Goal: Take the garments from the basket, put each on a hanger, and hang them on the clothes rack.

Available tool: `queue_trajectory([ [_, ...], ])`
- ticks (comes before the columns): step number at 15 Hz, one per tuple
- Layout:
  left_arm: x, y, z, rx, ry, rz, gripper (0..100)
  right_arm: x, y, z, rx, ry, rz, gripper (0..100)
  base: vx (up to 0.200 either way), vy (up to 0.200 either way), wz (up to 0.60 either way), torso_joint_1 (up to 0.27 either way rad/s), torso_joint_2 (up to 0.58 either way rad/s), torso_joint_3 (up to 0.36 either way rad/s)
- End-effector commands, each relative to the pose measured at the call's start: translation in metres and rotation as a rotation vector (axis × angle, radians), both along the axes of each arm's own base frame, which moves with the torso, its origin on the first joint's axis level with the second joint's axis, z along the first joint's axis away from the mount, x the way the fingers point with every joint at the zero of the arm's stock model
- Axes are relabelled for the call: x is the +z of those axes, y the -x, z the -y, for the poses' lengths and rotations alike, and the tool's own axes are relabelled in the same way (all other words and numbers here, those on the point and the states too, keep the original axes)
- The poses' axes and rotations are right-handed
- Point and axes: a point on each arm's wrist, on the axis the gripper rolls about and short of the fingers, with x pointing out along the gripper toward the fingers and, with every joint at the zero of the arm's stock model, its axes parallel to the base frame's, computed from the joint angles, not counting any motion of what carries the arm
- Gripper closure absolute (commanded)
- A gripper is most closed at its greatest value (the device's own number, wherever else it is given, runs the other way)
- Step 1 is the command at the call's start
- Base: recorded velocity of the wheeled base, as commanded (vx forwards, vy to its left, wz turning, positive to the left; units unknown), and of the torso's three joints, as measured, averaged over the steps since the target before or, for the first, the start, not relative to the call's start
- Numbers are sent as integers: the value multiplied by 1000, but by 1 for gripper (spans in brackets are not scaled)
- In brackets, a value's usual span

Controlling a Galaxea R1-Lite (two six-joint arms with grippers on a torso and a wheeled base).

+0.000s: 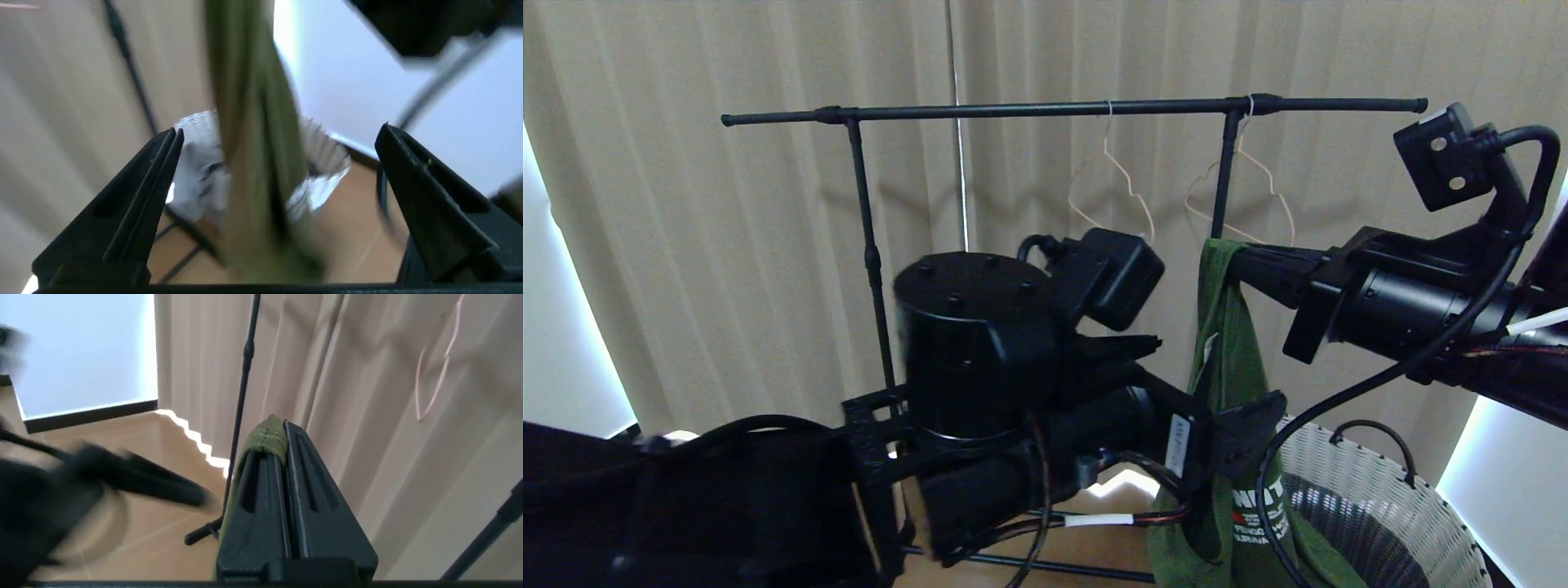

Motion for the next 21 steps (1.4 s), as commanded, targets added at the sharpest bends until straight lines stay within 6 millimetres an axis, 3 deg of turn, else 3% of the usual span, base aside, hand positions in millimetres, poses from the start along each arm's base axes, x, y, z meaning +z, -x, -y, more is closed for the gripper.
queue_trajectory([
  [1,-22,-18,27,33,0,-47,0,0,1,-2,6,1,-1,100,0,0,0,0,0,0],
  [4,-27,-16,20,92,-12,-57,0,0,0,-2,5,1,-1,100,0,0,0,0,0,0],
  [6,-24,-10,4,106,-21,-62,0,-1,0,-2,3,2,-4,100,0,0,0,0,0,0],
  [10,-29,-16,-17,158,-4,-52,0,-1,0,-2,3,3,-2,100,0,0,0,0,0,0],
  [15,-32,-24,-21,181,-1,-50,0,1,1,-1,2,0,5,100,0,0,0,0,0,0],
  [21,-60,-30,-16,190,-94,-71,0,7,2,-1,3,-13,25,100,0,0,0,0,0,0],
])
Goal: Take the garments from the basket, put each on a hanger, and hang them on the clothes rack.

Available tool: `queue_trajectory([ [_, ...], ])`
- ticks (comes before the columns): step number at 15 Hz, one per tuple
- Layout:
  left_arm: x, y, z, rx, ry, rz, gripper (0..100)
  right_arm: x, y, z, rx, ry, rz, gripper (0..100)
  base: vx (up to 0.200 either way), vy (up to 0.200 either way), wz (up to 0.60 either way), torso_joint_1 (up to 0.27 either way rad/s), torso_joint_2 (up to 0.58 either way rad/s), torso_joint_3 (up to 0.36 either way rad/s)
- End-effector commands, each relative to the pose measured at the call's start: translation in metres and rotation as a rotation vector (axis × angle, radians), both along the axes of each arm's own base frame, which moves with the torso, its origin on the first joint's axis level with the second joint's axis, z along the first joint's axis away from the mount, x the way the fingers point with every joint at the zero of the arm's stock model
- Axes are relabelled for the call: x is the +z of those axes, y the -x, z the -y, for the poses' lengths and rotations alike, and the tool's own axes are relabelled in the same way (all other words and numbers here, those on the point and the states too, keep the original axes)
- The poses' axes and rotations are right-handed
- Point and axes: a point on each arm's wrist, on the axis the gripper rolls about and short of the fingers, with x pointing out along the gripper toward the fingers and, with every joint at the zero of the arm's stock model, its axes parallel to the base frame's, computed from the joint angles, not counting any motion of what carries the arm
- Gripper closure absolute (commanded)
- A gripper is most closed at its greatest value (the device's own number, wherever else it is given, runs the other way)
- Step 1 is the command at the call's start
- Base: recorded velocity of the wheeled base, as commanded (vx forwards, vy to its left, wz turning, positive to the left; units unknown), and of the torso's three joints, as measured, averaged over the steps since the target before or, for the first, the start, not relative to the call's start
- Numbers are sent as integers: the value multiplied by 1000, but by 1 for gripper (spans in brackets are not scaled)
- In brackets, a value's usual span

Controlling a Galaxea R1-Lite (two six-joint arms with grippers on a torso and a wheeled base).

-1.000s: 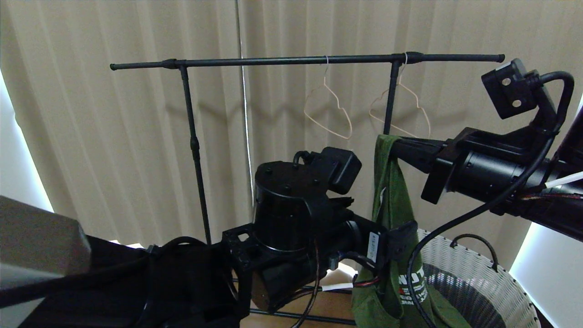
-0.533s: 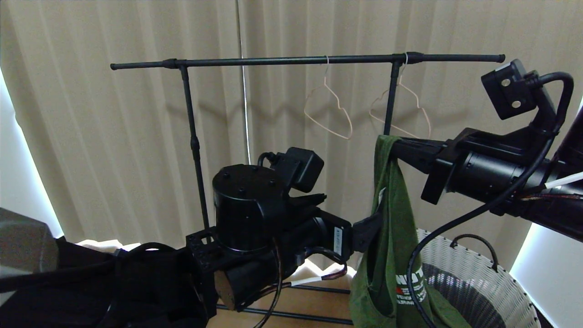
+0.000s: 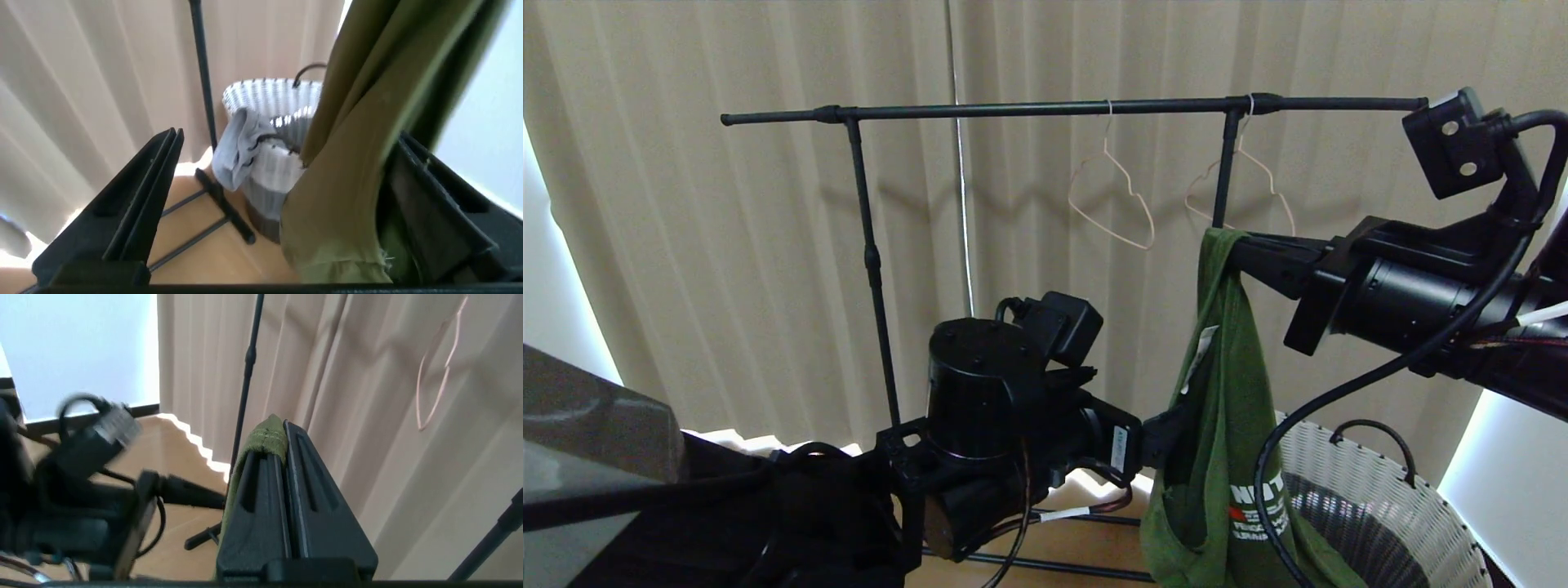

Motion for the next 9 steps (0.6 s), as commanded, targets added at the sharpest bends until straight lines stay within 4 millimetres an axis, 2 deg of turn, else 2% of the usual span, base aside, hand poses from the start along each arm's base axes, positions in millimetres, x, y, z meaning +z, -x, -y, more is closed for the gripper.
queue_trajectory([
  [1,-9,-2,1,2,-31,-14,0,3,1,0,1,-6,10,100,0,0,0,0,0,0],
  [5,-31,7,-15,-4,-149,-42,0,8,-1,0,-2,-14,25,100,0,0,0,0,0,0],
  [9,-29,14,-23,-3,-153,-44,0,7,-1,0,-3,-13,23,100,0,0,0,0,0,0],
])
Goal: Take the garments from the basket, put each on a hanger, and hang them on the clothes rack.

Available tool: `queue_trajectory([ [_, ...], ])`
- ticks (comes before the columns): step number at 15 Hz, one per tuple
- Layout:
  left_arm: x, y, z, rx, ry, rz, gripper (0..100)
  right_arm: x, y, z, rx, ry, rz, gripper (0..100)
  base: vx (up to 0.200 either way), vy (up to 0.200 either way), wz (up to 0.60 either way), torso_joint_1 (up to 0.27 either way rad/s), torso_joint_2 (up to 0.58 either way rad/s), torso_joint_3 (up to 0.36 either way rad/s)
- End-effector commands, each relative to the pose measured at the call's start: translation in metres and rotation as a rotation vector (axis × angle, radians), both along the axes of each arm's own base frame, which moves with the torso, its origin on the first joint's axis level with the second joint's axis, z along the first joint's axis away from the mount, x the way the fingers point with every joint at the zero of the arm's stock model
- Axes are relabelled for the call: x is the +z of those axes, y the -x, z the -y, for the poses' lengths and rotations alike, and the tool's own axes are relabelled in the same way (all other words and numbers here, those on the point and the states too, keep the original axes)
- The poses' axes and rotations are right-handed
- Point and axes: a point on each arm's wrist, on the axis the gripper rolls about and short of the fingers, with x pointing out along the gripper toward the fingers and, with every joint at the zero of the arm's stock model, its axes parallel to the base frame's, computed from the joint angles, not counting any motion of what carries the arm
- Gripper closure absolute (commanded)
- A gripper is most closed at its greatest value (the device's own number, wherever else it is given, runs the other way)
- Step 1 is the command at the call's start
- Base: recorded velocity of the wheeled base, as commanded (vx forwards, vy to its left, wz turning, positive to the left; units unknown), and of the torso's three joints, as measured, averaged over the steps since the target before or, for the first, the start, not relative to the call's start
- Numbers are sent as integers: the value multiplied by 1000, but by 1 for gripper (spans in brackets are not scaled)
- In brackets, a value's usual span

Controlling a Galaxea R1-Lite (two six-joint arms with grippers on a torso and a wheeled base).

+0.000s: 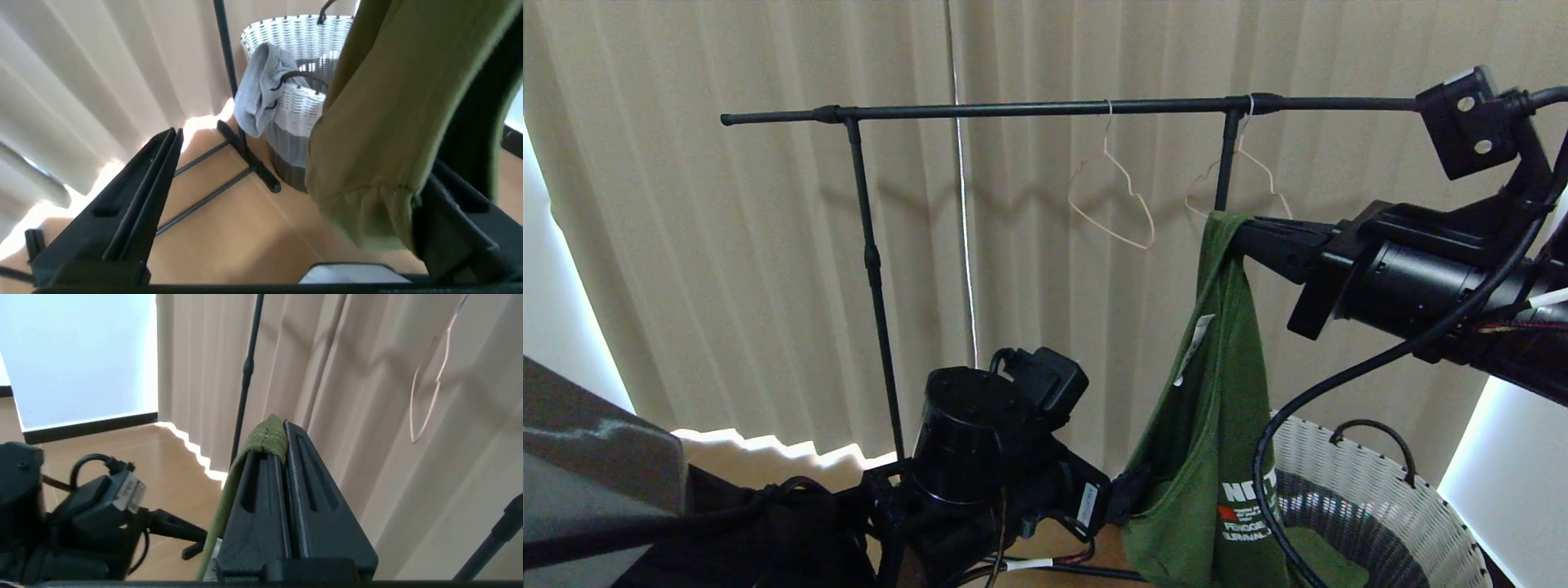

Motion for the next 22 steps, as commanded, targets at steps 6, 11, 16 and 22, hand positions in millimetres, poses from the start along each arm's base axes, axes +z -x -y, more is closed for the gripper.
queue_trajectory([
  [6,8,9,-16,10,7,15,100,-1,-1,-1,1,2,-4,100,0,0,0,0,0,0],
  [11,36,9,-50,35,8,266,100,-5,-6,6,-33,9,-15,100,0,0,0,0,0,0],
  [16,132,-19,-85,201,54,336,100,-2,-21,42,-188,6,-2,100,0,0,0,0,0,0],
  [22,254,-32,-78,211,62,333,100,16,-42,61,-281,-14,54,100,0,0,0,0,0,0],
])
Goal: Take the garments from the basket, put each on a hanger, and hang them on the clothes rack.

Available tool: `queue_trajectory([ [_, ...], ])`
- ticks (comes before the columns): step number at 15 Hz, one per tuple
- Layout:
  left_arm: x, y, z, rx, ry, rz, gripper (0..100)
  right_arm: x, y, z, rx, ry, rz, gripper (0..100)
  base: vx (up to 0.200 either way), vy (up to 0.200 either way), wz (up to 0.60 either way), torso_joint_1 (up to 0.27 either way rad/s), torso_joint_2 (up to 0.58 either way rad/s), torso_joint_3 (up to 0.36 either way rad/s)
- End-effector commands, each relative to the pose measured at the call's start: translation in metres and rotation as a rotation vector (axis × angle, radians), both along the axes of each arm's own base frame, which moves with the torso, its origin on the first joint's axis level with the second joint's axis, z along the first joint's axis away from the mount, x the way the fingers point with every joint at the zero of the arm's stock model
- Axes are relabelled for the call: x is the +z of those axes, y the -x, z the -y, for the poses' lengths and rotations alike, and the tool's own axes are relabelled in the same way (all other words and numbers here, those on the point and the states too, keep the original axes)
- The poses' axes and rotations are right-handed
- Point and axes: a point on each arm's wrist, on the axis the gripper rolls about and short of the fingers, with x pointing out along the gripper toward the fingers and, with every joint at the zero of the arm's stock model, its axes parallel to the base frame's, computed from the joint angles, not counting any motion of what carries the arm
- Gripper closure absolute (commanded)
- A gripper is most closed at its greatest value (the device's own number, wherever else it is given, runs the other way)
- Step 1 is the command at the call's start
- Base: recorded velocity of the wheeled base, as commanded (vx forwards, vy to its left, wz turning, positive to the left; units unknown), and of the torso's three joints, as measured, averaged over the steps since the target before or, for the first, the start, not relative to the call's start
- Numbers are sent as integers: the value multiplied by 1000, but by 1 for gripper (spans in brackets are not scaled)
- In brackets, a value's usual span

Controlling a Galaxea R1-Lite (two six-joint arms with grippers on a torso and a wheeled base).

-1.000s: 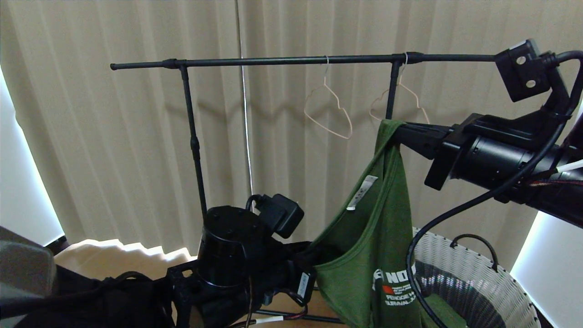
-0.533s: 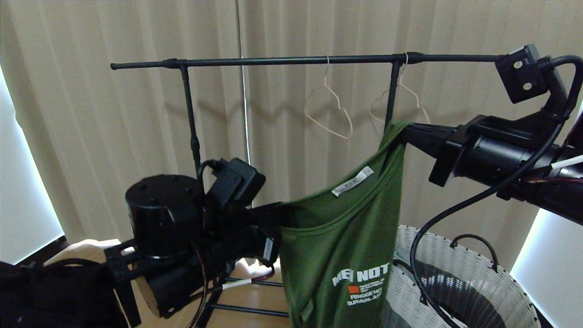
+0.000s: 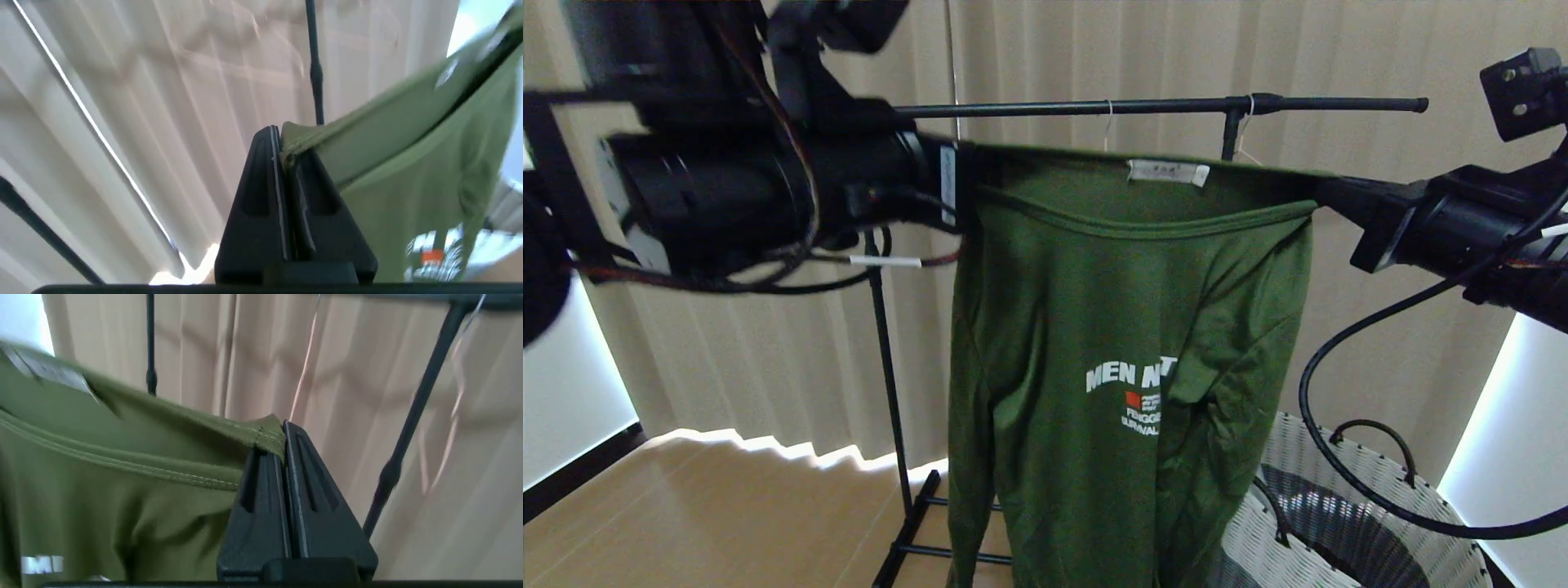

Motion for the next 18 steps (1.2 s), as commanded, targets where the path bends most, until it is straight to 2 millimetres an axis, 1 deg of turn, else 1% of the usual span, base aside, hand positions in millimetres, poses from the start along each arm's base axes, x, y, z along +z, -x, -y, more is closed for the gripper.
queue_trajectory([
  [1,38,-3,1,7,11,-21,100,6,-10,-2,-6,-4,18,100,0,0,0,0,0,0],
  [3,30,-4,4,7,33,-72,100,12,-19,-4,-8,-6,35,100,0,0,0,0,0,0],
  [4,22,-3,7,2,34,-101,100,14,-25,-3,-17,-7,40,100,0,0,0,0,0,0],
  [6,14,-3,10,-4,29,-131,100,8,-29,-2,-25,1,15,100,0,0,0,0,0,0],
  [7,13,-2,11,-5,29,-135,100,7,-29,-1,-26,1,12,100,0,0,0,0,0,0],
  [8,7,-3,12,-6,23,-155,100,2,-28,0,-31,4,-2,100,0,0,0,0,0,0],
  [10,-4,-9,16,-7,16,-178,100,5,-11,10,-49,7,-8,100,0,0,0,0,0,0],
  [12,-16,-26,28,-1,33,-183,100,10,12,15,-46,14,-38,100,0,0,0,0,0,0],
  [13,-24,-37,37,-1,58,-169,100,19,32,21,-41,13,-40,100,0,0,0,0,0,0],
  [15,-39,-52,48,1,48,-186,100,31,68,29,-24,11,-42,100,0,0,0,0,0,0],
  [16,-42,-60,54,0,47,-187,100,33,85,32,12,16,-55,100,0,0,0,0,0,0],
  [17,-42,-63,56,1,49,-184,100,34,92,32,34,18,-59,100,0,0,0,0,0,0],
  [18,-42,-68,60,0,54,-177,100,34,102,34,77,23,-71,100,0,0,0,0,0,0],
])
